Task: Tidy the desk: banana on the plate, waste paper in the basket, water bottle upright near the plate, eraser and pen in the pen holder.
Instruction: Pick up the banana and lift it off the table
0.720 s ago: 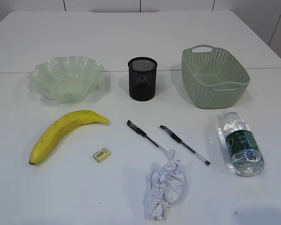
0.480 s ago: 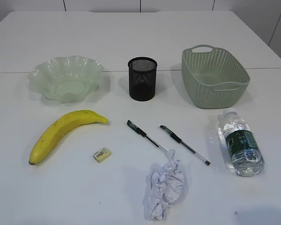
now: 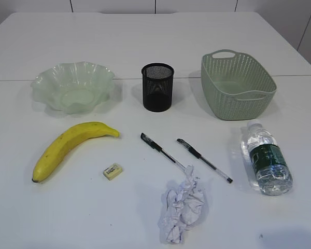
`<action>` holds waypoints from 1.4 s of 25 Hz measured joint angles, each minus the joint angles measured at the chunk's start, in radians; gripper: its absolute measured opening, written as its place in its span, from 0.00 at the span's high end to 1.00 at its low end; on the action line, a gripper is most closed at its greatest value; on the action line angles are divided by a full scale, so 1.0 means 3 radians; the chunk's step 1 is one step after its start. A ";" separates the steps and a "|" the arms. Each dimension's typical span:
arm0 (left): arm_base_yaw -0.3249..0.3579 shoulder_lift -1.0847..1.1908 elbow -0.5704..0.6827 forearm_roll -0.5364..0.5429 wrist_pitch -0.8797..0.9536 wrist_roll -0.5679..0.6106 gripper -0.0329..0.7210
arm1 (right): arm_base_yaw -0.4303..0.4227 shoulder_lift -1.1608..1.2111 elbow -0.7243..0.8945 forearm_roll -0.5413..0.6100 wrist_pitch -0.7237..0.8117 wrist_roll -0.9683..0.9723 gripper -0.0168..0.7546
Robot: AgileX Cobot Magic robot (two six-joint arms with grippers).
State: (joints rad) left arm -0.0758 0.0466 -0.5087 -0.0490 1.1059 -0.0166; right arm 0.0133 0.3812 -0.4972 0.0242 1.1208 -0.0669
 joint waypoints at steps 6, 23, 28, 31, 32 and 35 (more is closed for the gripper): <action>0.0000 0.0000 0.0000 0.0000 0.0000 0.0000 0.63 | 0.0000 0.0000 0.0000 0.0000 0.0000 0.0000 0.37; 0.0000 0.0000 0.0000 0.0000 0.0000 0.0000 0.63 | 0.0000 0.0000 0.0000 0.0000 0.0006 0.0000 0.37; 0.0000 0.0000 0.0000 0.0000 0.0000 0.0000 0.63 | 0.0000 0.0000 0.0000 0.0000 0.0006 0.0000 0.37; 0.0000 0.0000 0.0000 0.0000 -0.0008 0.0000 0.63 | 0.0000 0.0000 0.0000 0.0000 0.0006 0.0000 0.37; 0.0000 0.0000 0.0000 0.0000 -0.0015 0.0000 0.63 | 0.0000 0.0000 0.0000 0.0000 0.0006 0.0000 0.37; 0.0000 0.0000 -0.0020 0.0000 -0.0079 0.0000 0.63 | 0.0000 0.0000 0.0000 0.0000 0.0006 0.0000 0.37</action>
State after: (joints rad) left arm -0.0758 0.0466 -0.5147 -0.0490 1.0823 -0.0166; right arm 0.0133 0.3812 -0.4972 0.0242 1.1226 -0.0669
